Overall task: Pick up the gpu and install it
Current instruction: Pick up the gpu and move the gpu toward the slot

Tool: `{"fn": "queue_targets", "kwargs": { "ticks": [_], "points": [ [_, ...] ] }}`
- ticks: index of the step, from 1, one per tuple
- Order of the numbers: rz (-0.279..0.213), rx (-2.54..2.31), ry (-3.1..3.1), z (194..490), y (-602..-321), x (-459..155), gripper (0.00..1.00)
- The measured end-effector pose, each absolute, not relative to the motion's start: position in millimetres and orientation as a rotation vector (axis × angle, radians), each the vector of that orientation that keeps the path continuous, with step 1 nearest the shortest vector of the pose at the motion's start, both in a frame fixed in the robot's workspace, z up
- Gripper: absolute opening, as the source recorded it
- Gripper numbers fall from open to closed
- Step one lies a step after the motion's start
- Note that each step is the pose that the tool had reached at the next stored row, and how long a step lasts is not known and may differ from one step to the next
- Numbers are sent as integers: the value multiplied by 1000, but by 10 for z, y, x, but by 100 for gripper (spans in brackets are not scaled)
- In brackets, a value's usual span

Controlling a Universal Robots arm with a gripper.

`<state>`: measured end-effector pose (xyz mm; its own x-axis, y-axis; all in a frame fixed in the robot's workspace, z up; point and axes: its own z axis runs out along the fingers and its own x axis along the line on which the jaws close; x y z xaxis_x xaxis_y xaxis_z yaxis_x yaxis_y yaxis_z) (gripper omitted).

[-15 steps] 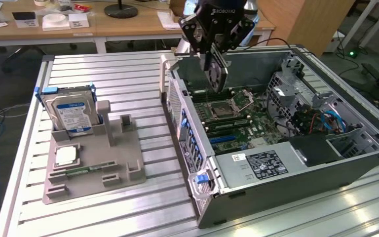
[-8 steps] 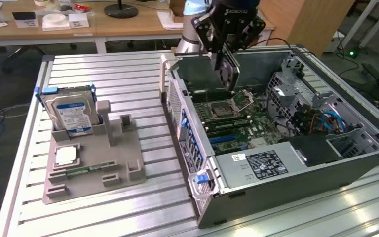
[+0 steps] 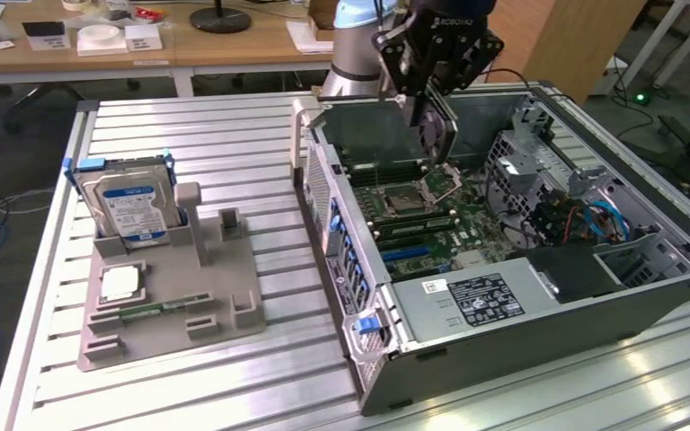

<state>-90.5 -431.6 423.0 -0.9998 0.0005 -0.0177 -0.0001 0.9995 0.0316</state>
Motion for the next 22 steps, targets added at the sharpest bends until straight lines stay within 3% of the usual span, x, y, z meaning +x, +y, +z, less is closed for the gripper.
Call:
{"fn": "queue_targets", "kwargs": {
  "ticks": [22],
  "points": [
    [46, 32, 3123, 4217, -4311, -412, 28]
  ]
}}
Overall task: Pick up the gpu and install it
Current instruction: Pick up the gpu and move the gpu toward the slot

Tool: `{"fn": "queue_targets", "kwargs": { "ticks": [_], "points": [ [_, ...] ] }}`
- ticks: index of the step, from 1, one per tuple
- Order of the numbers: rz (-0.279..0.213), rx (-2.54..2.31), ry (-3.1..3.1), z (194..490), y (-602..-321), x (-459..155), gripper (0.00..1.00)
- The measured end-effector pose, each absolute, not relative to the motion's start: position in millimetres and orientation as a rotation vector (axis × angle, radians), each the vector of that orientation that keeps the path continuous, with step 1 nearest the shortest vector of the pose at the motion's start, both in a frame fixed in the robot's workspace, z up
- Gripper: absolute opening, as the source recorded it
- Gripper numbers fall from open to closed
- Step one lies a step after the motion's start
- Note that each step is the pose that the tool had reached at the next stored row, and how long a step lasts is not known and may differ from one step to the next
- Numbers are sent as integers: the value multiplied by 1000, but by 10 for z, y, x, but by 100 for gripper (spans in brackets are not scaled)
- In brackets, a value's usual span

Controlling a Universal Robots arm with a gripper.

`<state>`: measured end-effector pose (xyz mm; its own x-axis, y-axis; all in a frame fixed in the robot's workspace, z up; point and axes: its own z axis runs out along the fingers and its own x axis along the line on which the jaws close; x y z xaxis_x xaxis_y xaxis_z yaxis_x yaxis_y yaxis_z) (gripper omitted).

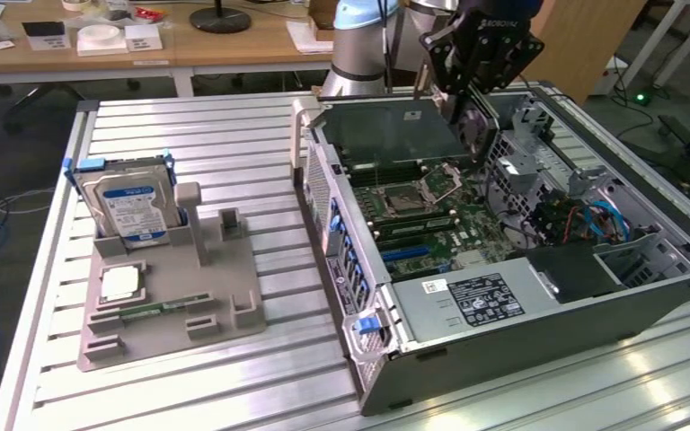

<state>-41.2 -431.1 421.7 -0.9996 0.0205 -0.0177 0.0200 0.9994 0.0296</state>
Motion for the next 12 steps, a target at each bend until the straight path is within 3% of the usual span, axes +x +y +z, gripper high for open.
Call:
{"fn": "queue_targets", "kwargs": {
  "ticks": [5, 12],
  "points": [
    [44, 35, 3123, 4216, -4310, -316, 28],
    [-11, 34, 3123, 4216, -4304, -212, 28]
  ]
}}
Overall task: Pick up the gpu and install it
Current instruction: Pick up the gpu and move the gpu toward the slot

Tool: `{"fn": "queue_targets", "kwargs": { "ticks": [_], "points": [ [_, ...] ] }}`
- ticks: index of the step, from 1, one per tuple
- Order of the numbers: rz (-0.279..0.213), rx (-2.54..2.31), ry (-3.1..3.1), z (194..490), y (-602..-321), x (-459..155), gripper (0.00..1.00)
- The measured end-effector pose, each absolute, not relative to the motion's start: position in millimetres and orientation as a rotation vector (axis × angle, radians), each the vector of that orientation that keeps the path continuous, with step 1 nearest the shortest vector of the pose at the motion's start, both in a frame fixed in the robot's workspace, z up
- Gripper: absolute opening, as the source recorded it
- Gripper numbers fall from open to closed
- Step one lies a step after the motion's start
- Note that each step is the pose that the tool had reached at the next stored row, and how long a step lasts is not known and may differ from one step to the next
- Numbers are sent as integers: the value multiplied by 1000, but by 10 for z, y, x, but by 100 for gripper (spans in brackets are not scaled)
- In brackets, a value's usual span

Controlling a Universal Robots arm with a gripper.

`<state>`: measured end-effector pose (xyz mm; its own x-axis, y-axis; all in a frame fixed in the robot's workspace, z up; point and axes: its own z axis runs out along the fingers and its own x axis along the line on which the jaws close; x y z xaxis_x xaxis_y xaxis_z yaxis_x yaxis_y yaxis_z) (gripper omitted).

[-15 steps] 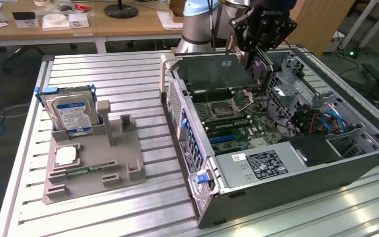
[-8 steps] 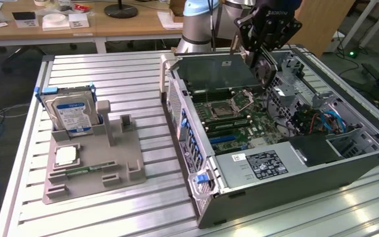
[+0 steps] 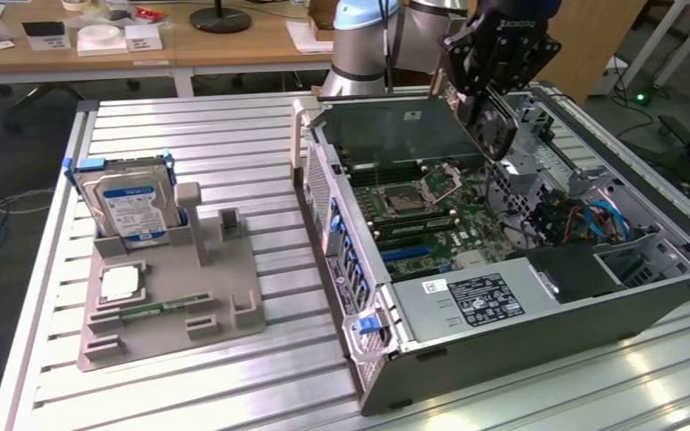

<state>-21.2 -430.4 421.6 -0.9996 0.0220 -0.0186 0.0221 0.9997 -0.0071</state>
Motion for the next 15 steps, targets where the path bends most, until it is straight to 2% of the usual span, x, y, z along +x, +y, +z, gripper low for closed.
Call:
{"fn": "queue_targets", "kwargs": {
  "ticks": [15],
  "points": [
    [-14, 34, 3123, 4212, -4304, -38, 28]
  ]
}}
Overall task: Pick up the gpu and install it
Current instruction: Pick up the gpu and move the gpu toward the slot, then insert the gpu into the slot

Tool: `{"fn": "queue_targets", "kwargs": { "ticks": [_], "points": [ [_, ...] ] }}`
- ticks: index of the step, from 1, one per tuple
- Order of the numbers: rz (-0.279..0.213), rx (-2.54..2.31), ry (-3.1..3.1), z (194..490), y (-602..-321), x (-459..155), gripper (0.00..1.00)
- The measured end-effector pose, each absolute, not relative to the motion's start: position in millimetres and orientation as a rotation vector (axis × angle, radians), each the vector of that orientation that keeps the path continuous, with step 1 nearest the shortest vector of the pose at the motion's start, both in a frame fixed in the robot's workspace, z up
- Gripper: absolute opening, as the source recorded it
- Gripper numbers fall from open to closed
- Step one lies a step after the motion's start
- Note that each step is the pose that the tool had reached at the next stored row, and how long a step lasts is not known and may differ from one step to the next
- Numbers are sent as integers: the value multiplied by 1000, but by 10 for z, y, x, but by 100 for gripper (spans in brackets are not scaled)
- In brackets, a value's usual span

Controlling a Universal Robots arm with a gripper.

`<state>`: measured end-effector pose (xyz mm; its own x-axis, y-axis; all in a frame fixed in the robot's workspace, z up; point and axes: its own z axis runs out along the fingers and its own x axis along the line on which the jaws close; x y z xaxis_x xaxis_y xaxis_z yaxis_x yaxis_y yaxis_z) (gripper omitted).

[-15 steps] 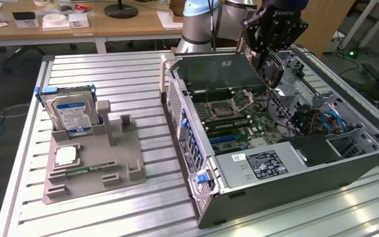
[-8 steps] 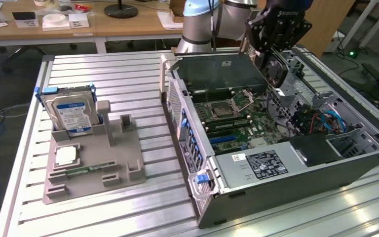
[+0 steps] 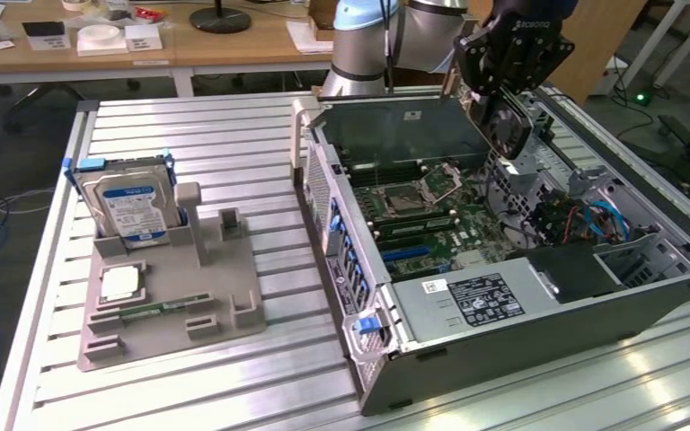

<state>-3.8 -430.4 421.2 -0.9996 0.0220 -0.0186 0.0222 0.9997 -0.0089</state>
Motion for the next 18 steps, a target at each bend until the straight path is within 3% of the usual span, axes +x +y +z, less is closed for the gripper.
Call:
{"fn": "queue_targets", "kwargs": {
  "ticks": [18],
  "points": [
    [-13, -90, 3121, 4212, -4304, -38, 28]
  ]
}}
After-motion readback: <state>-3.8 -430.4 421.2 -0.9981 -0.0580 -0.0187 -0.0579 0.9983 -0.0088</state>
